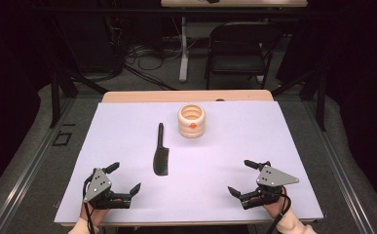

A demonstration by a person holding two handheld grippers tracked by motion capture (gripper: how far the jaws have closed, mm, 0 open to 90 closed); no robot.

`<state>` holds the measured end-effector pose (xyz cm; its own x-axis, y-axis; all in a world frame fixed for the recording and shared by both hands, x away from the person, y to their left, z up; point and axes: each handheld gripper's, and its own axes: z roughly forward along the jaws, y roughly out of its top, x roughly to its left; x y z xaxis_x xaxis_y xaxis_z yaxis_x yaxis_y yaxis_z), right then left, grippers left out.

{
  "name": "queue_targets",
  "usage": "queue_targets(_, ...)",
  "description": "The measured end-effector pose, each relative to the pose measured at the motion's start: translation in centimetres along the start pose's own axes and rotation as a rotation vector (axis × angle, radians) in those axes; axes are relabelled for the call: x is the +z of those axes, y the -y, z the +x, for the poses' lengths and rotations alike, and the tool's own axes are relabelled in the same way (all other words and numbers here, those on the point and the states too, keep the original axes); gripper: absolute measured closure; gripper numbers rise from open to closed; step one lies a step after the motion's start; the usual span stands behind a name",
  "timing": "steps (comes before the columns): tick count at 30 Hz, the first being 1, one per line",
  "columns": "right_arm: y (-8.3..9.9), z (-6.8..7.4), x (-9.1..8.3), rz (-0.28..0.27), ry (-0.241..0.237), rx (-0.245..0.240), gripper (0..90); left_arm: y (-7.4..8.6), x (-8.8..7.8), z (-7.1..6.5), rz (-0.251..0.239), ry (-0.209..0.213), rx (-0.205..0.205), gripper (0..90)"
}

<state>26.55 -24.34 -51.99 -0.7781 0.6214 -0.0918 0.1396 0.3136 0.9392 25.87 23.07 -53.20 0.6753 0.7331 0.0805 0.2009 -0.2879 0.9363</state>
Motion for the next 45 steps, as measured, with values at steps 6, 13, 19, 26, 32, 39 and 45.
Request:
queue_targets(6, 0.0, -0.1, 0.2, 0.010, 0.000, -0.002, 0.0, -0.2, 0.6, -0.1, 0.008, 0.010, -0.005, 0.3)
queue_targets(13, 0.1, 0.0, 0.3, 0.017, -0.002, 0.000, 0.0, -0.4, 1.4, -0.1, 0.023, 0.014, 0.000, 0.3)
queue_targets(19, 0.1, -0.1, 0.3, 0.019, -0.001, 0.000, 0.0, -0.7, 2.2, 0.4, 0.045, 0.016, -0.012, 0.3)
queue_targets(26, 0.1, -0.1, 0.4, 0.027, 0.001, 0.003, 0.0, -1.2, 3.3, 0.4, 0.075, 0.024, 0.000, 0.3)
queue_targets(32, 0.1, -0.1, 0.4, 0.030, 0.001, 0.002, 0.0, -1.6, 4.1, 0.7, 0.093, 0.017, -0.002, 0.4)
queue_targets(39, 0.1, -0.1, 0.5, 0.034, 0.000, 0.001, 0.0, -2.0, 5.1, 1.2, 0.123, 0.016, 0.009, 0.4)
queue_targets(45, 0.2, -0.1, 0.5, 0.038, 0.000, -0.003, 0.0, -2.3, 6.0, 1.5, 0.144, 0.021, 0.019, 0.4)
